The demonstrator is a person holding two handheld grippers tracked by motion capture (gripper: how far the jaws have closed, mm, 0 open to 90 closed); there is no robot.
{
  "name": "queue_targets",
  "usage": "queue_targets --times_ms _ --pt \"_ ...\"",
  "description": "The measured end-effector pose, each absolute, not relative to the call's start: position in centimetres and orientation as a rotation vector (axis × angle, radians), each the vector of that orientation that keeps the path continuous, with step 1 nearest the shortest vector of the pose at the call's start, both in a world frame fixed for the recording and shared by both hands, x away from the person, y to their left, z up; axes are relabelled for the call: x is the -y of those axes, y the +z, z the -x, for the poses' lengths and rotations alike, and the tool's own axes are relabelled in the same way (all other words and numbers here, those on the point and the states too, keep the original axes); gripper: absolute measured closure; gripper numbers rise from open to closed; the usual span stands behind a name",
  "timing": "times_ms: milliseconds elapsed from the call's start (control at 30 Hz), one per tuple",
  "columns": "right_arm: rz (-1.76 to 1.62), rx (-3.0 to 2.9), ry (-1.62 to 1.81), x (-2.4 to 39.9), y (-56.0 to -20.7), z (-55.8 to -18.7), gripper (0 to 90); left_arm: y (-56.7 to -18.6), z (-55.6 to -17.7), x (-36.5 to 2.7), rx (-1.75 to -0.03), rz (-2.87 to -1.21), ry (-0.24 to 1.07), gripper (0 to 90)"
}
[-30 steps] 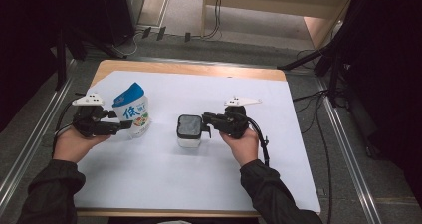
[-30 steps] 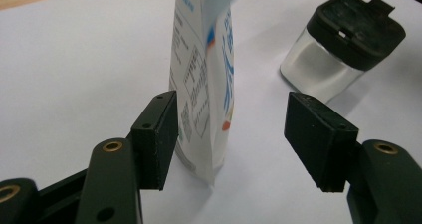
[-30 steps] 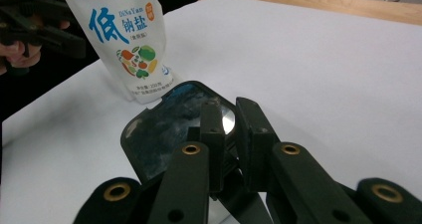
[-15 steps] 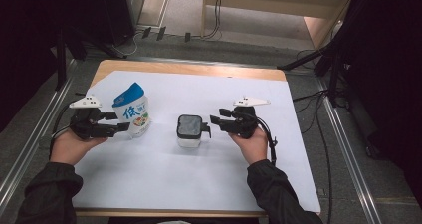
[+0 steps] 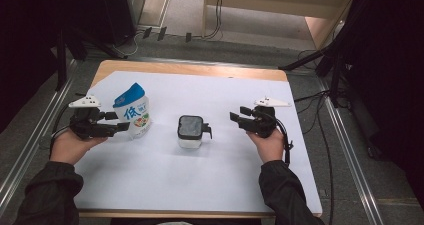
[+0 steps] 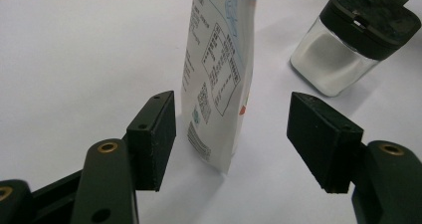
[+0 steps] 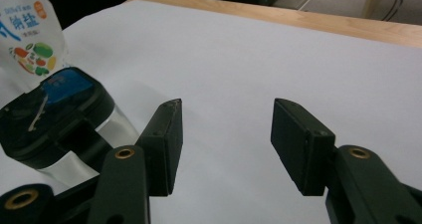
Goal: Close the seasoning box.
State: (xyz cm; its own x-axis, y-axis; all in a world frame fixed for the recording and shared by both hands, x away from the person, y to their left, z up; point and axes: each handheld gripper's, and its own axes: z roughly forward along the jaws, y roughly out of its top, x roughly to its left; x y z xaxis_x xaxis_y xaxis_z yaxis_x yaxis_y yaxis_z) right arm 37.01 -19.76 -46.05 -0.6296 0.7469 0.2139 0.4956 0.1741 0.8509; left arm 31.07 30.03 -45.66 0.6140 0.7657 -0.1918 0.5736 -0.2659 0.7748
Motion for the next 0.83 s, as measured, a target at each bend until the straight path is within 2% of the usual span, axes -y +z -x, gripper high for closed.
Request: queue_targets --times_ms 333,833 --pt "-1.268 -2.160 1.400 21.8 -46.5 -37.2 47.9 -46.2 -31.7 -30.1 -1.077 -1.963 0.259 36.9" --pt "-1.303 -2.165 1.341 22.4 -47.3 -37.8 46.7 -46.4 -31.8 -30.5 -1.084 -1.963 0.244 37.1"
